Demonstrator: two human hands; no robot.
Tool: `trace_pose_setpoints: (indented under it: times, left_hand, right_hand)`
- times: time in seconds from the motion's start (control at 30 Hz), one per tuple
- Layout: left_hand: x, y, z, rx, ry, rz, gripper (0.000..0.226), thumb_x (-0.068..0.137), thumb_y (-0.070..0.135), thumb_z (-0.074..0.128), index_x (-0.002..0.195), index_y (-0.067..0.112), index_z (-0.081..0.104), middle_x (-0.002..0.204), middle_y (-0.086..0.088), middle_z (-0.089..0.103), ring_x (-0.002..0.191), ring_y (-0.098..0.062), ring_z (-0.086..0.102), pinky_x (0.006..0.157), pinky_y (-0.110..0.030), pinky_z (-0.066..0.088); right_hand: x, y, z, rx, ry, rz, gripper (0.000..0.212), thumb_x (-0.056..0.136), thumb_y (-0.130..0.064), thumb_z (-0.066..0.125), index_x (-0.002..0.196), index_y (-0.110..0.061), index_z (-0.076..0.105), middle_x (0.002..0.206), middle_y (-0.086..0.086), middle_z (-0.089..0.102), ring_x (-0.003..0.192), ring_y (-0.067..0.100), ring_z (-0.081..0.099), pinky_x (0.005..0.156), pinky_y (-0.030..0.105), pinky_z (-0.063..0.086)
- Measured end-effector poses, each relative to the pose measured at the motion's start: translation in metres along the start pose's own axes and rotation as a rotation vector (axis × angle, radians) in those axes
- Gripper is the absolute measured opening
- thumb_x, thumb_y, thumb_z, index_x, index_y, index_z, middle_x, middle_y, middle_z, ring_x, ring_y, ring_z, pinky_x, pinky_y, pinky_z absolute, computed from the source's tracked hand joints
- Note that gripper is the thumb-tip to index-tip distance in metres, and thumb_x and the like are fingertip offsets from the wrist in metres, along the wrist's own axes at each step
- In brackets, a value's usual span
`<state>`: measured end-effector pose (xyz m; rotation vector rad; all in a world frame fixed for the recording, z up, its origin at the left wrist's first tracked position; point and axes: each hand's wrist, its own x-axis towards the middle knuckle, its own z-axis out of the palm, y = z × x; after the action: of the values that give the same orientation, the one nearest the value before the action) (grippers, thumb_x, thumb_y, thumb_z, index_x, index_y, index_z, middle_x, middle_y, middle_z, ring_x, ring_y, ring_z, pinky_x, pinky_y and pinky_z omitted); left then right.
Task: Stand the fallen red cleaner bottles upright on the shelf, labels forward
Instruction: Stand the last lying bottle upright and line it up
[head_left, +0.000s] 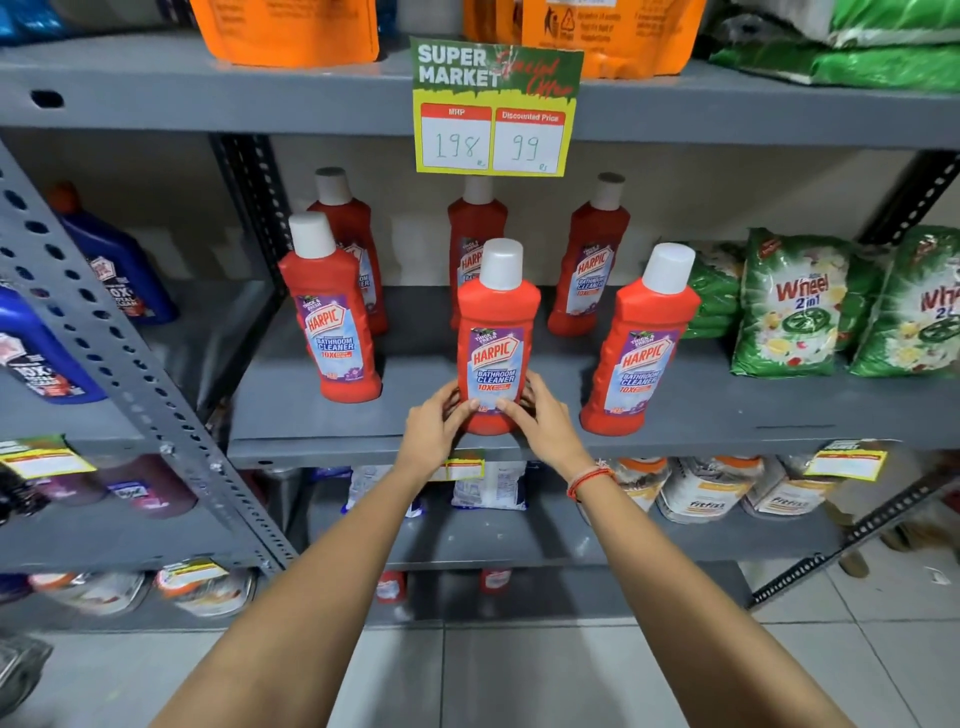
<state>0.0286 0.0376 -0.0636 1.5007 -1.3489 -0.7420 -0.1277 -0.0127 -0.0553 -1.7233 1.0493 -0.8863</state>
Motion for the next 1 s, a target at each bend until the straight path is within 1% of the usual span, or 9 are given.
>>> trace_pose_setpoints:
  times: [0.1,0.2,0.3,0.37,0.53,0.63,0.77,0.87,1.0]
  left_hand:
    - [-0.003,0.003,0.000,-0.014,0.011,-0.027,0.044,0.089,0.027,0.057,0.127,0.006,0.050,0.124,-0.010,0.063,0.115,-0.015,0.058,0.100,-0.029,0.045]
    - [-0.009,0.000,-0.006,-0.028,0.084,-0.076,0.046,0.089,0.023,0.059,0.128,0.001,0.049,0.127,-0.012,0.058,0.120,-0.020,0.054,0.100,-0.026,0.045]
    - [-0.016,-0.006,-0.023,-0.108,0.245,-0.115,0.042,0.089,0.018,0.058,0.127,0.000,0.049,0.117,-0.011,0.058,0.103,-0.011,0.057,0.070,0.002,0.044]
    - [-0.018,-0.010,-0.043,-0.094,0.332,-0.100,0.035,0.089,0.018,0.058,0.121,0.003,0.054,0.111,-0.009,0.061,0.094,-0.009,0.059,0.066,0.001,0.044]
    - [-0.022,-0.032,-0.105,-0.031,0.518,-0.142,0.033,0.088,0.019,0.060,0.117,0.003,0.057,0.109,-0.013,0.066,0.097,-0.020,0.061,0.092,-0.042,0.052]
    - [-0.018,-0.044,-0.129,0.036,0.508,-0.163,0.048,0.086,0.020,0.063,0.128,0.002,0.048,0.128,-0.016,0.058,0.115,-0.025,0.055,0.098,-0.032,0.042]
    - [-0.003,-0.054,-0.145,0.019,0.412,-0.207,0.067,0.085,0.026,0.064,0.140,0.004,0.032,0.146,-0.012,0.040,0.131,-0.023,0.043,0.100,-0.024,0.032]
    - [0.015,-0.060,-0.153,0.052,0.320,-0.203,0.071,0.086,0.028,0.063,0.143,0.006,0.027,0.148,-0.010,0.037,0.134,-0.022,0.038,0.104,-0.025,0.029]
    - [0.031,-0.063,-0.158,-0.026,0.176,-0.149,0.055,0.087,0.017,0.062,0.136,0.008,0.039,0.130,-0.003,0.055,0.118,-0.016,0.054,0.104,-0.027,0.043]
  right_hand:
    - [-0.007,-0.002,0.003,0.019,0.044,0.030,0.046,0.090,-0.016,0.060,0.131,-0.006,0.042,0.127,0.010,0.059,0.115,0.014,0.055,0.082,0.000,0.041]
    - [-0.024,-0.004,0.017,0.091,0.258,0.018,0.049,0.088,-0.017,0.063,0.131,-0.004,0.043,0.122,0.010,0.058,0.115,0.017,0.054,0.096,0.025,0.045]
    - [-0.047,-0.006,0.046,0.124,0.481,-0.030,0.033,0.090,-0.019,0.060,0.121,-0.009,0.053,0.112,0.010,0.062,0.099,0.019,0.061,0.083,0.029,0.054]
    - [-0.055,-0.013,0.068,0.151,0.491,-0.073,0.021,0.091,-0.017,0.058,0.112,-0.014,0.057,0.103,0.006,0.062,0.088,0.015,0.061,0.073,0.023,0.054]
    - [-0.028,-0.044,0.110,0.144,0.289,-0.091,0.031,0.094,-0.015,0.054,0.124,-0.008,0.053,0.109,0.007,0.062,0.093,0.014,0.059,0.085,0.031,0.052]
    - [0.004,-0.058,0.126,0.026,0.153,-0.075,0.045,0.095,-0.018,0.052,0.136,-0.005,0.041,0.131,0.013,0.057,0.115,0.021,0.057,0.100,0.032,0.044]
    - [0.046,-0.065,0.140,-0.096,-0.040,-0.005,0.060,0.094,-0.019,0.054,0.144,-0.001,0.026,0.149,0.019,0.036,0.136,0.030,0.038,0.114,0.040,0.031]
    - [0.068,-0.062,0.149,-0.155,-0.157,0.049,0.066,0.093,-0.021,0.056,0.145,-0.001,0.021,0.151,0.020,0.032,0.139,0.031,0.033,0.114,0.037,0.026]
    - [0.076,-0.058,0.159,-0.085,-0.217,0.065,0.051,0.091,-0.012,0.058,0.137,-0.002,0.037,0.138,0.017,0.052,0.126,0.032,0.050,0.108,0.038,0.038]
